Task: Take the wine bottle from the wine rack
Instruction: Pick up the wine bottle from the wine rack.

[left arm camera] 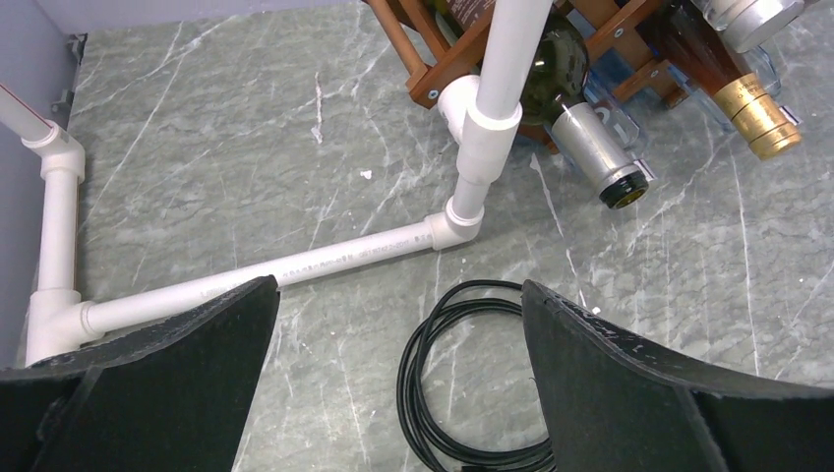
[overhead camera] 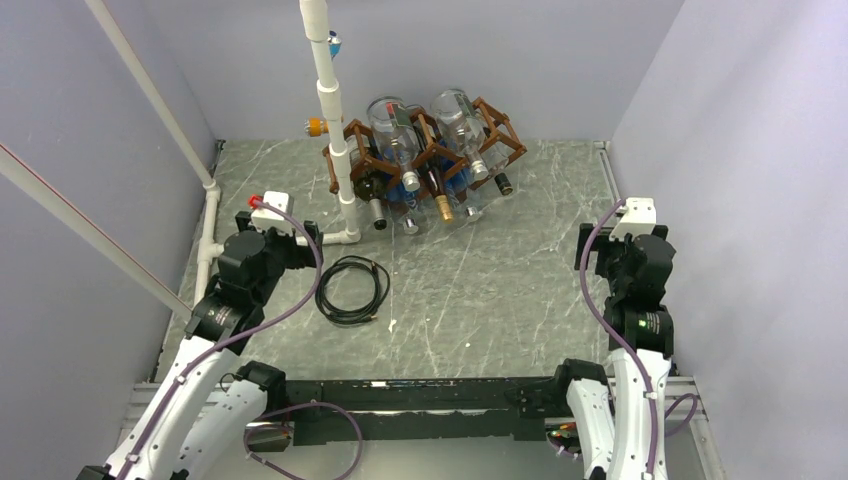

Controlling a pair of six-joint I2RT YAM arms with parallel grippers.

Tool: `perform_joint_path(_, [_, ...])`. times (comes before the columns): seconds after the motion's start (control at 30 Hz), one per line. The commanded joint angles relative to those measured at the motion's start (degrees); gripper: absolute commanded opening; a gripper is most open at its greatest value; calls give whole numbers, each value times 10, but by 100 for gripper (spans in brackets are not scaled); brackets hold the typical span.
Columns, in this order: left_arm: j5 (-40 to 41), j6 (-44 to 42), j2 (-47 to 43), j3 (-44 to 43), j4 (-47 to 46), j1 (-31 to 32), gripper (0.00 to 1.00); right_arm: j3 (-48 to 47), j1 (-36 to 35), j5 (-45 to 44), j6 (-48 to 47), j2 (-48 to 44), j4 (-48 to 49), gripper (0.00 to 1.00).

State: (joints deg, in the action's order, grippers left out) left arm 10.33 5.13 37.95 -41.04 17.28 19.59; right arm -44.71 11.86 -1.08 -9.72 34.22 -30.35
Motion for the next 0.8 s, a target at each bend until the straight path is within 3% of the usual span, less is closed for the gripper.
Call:
perform_joint_path(0.0, [1, -6, -16, 2, -18, 3, 99, -7, 0, -7, -26, -4, 3, 100])
perform_joint_path(0.2, [3, -7, -18, 3, -16, 4, 99, -14, 0, 64, -116, -6, -22, 100])
perform_joint_path(0.47, [16, -19, -7, 7, -14, 11, 99, -10, 0, 246, -298, -13, -109, 100])
perform_joint_path(0.6, [9, -21, -7, 10, -18, 13, 99, 14, 0, 251, -292, -12, -80, 100])
perform_joint_path(0.77, [-17, -20, -19, 13, -26, 13, 99, -15, -8, 292, -250, 31, -117, 100])
